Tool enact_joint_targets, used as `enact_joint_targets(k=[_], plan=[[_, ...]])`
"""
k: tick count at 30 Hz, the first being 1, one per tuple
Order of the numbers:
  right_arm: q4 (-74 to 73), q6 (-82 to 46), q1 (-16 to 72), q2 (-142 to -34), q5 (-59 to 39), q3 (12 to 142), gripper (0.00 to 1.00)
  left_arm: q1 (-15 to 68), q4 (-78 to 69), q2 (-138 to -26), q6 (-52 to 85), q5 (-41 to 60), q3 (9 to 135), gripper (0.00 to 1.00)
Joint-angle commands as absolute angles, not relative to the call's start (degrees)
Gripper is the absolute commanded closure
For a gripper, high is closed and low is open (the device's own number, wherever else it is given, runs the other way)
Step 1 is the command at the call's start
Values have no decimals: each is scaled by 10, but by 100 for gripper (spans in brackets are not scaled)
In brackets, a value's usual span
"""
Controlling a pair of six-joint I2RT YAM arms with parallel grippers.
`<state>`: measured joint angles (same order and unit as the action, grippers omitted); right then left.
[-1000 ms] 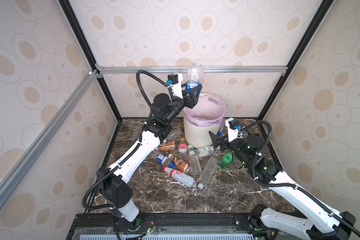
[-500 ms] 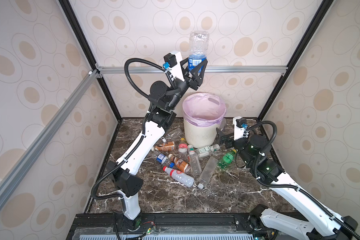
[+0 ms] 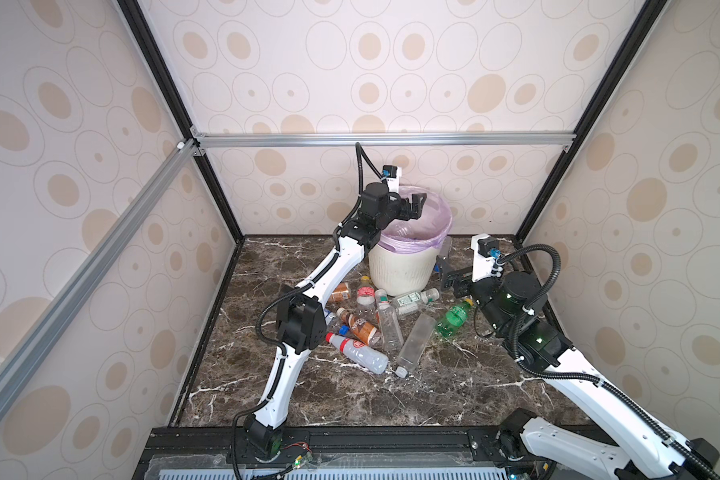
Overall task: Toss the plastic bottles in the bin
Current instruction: 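Open the left gripper to drop the bottle into the bin, then withdraw the left gripper while the right gripper lowers onto the green Sprite bottle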
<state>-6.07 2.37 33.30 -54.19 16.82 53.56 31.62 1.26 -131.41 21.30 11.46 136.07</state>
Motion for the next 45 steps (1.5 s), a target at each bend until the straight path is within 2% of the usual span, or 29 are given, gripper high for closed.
enact_joint_targets(k=[1, 17, 27, 34, 38, 45], plan=[[-72, 18, 329, -537, 178, 534, 0, 323, -19, -1216, 186, 106, 1383, 1], [-41, 10, 328, -557, 186, 554, 0, 327, 40, -1162, 136, 94, 1362, 1], [29, -16, 326, -599, 244, 596, 0, 302, 132, -1074, 117, 7, 1229, 1], [103, -74, 305, -614, 261, 588, 0, 207, 77, -917, 211, 54, 1021, 1], [164, -149, 261, -596, 250, 551, 0, 200, 70, -853, 227, 60, 931, 1], [247, -241, 211, -594, 215, 497, 0, 200, -11, -721, 281, 65, 677, 1]])
